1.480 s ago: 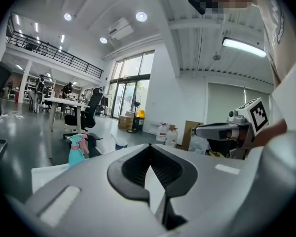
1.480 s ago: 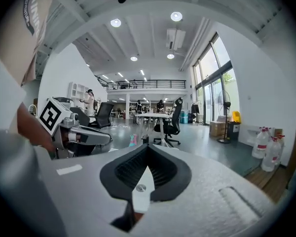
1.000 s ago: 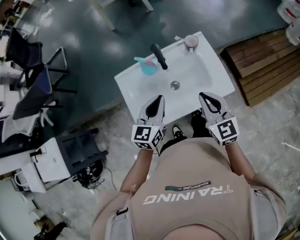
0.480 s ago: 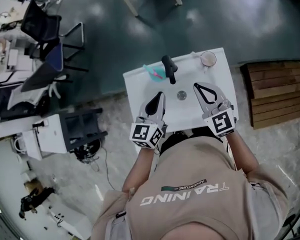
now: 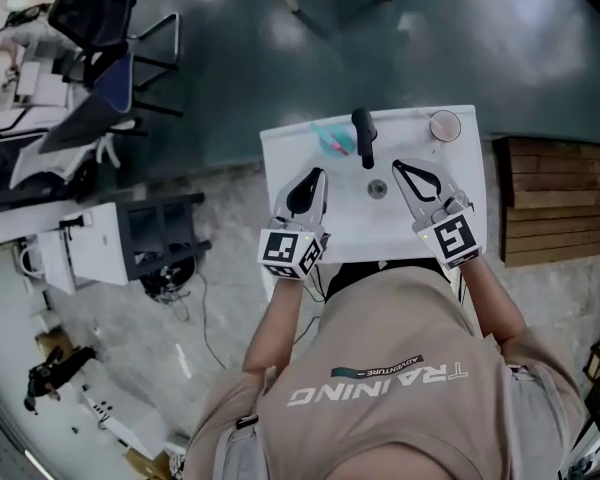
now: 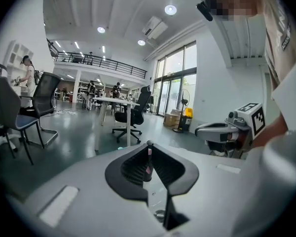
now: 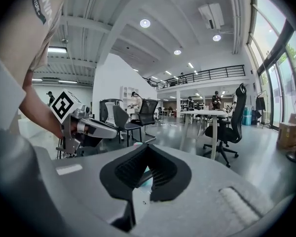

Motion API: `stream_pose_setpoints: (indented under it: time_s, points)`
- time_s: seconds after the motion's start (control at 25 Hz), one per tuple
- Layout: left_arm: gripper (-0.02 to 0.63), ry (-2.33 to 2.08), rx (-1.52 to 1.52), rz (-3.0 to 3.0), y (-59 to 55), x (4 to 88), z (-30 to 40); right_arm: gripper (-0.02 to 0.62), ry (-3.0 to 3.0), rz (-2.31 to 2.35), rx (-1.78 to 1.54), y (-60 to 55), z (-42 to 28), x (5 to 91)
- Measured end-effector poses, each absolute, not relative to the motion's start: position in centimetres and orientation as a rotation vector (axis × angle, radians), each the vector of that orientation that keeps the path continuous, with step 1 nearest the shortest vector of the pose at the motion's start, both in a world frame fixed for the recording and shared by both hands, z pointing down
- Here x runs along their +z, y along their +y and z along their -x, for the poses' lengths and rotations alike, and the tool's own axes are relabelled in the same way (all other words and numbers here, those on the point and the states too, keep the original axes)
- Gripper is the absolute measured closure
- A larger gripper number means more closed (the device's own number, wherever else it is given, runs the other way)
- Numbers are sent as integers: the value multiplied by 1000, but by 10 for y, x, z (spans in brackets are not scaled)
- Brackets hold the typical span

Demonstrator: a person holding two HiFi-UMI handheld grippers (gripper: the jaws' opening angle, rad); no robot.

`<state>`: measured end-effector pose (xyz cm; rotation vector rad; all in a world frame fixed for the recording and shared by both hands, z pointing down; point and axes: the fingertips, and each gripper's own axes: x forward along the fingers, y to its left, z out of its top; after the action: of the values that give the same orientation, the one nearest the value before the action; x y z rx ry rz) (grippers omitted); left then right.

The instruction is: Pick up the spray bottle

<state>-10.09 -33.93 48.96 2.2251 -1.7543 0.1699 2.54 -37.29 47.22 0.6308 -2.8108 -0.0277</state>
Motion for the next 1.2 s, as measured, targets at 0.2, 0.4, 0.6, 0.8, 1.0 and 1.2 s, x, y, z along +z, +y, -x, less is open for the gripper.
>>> stream_pose_setpoints:
  time_s: [0.2,0.4,0.6,0.8,1.0,1.2]
  points:
    - [516,-1641,253,-2299,-350,510,117,594,-2796,-741,-27,-373,-15,459]
    - [453,-1525,363,-2368,-363,540,115,594,-2739,-828,11,-370,-19,468]
    - [434,-1429,421,-2420,-379,562,121,594,-2693,-954,79,-370,-24,470]
    - [411,-1381,421,-2435,-398,578,125,594,-2632,-1019,118,-365,-32,479]
    - [391,-1345,416,-2443,-407,590,121,594,-2616,-1064,143,-364,-35,479]
    - [387,-1343,400,-2455,-417,593,117,594,-2587,-1075,172,-363,-41,487]
